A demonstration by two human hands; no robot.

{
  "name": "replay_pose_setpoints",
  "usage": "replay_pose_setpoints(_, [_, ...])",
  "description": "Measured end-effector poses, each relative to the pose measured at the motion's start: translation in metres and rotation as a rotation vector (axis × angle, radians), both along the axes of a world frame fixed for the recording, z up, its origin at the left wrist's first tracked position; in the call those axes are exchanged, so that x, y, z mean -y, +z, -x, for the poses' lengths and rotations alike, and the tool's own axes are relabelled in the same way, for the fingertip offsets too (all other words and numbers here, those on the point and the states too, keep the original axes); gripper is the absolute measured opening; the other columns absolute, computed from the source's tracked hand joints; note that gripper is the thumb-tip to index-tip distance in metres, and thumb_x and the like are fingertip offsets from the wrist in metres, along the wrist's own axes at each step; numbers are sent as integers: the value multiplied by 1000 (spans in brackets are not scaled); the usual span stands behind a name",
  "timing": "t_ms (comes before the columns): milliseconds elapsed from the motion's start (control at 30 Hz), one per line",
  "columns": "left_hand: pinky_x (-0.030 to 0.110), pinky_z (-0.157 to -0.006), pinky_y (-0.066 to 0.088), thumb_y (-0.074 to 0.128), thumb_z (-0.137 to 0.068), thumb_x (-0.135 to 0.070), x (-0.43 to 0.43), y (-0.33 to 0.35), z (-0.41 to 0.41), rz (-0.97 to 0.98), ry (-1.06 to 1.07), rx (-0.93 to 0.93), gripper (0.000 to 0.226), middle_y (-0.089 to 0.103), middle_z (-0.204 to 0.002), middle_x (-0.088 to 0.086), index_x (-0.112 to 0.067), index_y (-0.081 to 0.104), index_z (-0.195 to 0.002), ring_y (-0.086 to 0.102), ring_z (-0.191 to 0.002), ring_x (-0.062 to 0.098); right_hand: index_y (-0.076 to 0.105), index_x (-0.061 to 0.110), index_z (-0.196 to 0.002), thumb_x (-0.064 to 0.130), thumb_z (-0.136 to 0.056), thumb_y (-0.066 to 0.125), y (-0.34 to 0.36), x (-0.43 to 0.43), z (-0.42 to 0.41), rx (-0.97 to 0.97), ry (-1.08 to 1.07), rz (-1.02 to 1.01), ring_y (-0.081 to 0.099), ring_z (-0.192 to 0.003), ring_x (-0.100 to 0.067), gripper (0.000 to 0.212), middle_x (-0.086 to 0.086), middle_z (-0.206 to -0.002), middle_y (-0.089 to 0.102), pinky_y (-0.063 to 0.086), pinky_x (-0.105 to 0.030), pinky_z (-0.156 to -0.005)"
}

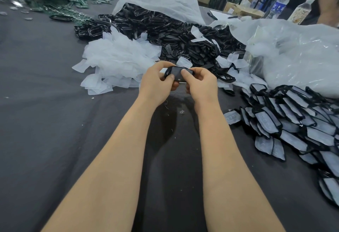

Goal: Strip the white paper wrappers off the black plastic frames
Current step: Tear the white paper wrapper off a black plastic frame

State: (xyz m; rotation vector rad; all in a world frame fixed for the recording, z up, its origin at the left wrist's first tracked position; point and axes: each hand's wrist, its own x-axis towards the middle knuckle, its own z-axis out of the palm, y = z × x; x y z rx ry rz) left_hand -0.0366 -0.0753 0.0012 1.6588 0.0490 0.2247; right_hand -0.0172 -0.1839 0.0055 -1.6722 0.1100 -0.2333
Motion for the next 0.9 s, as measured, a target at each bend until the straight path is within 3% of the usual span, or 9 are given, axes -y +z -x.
replay_pose_setpoints(100, [25,-78,58,50,-95,-2,-1,0,0,28,-9,-2,23,67,-73,1,-22,54,-104,66,-65,7,61,15,-85,9,-91,61,0,4,-1,-16,18,-22,50,-43,1,8,1,-68,58,43,-15,-46])
replay_pose_setpoints(200, [16,-70,56,50,-95,-1,-2,0,0,64,-5,-8,22,66,-72,1,-19,53,-107,64,-58,1,62,15,-83,5,-94,56,1,5,-2,-20,28,-77,49,-41,2,15,1,-65,56,45,-14,-45])
replay_pose_setpoints(300, [17,-71,57,49,-95,0,-2,0,0,113,9,-26,22,66,-72,2,-19,53,-107,64,-56,1,63,16,-83,6,-94,55,1,3,-1,-11,42,-121,53,-44,1,17,-1,-66,58,47,-15,-48])
replay_pose_setpoints(400, [19,-70,58,48,-94,1,-3,1,0,166,41,-48,23,66,-71,3,-19,53,-105,64,-56,3,61,7,-93,7,-92,59,0,1,-1,-32,46,-168,56,-46,-1,2,-4,-71,59,50,-15,-51])
replay_pose_setpoints(500, [16,-64,56,49,-93,2,-2,2,1,187,37,-50,24,65,-73,5,-21,53,-99,63,-53,2,58,6,-95,7,-92,59,-2,0,-3,-18,6,-100,59,-50,-4,2,-6,-74,61,52,-18,-56])
replay_pose_setpoints(633, [16,-65,56,52,-93,0,-3,1,0,157,18,-30,23,66,-75,4,-18,52,-107,63,-54,2,58,6,-98,10,-93,58,-5,-1,-3,13,-44,4,60,-52,-5,6,-5,-75,63,53,-20,-56])
replay_pose_setpoints(900, [27,-75,59,51,-94,0,-3,-3,-3,109,78,-24,25,67,-77,3,-21,51,-106,66,-59,4,50,13,-96,3,-90,60,-6,-5,-1,59,49,136,62,-57,-8,16,-2,-75,62,57,-31,-70])
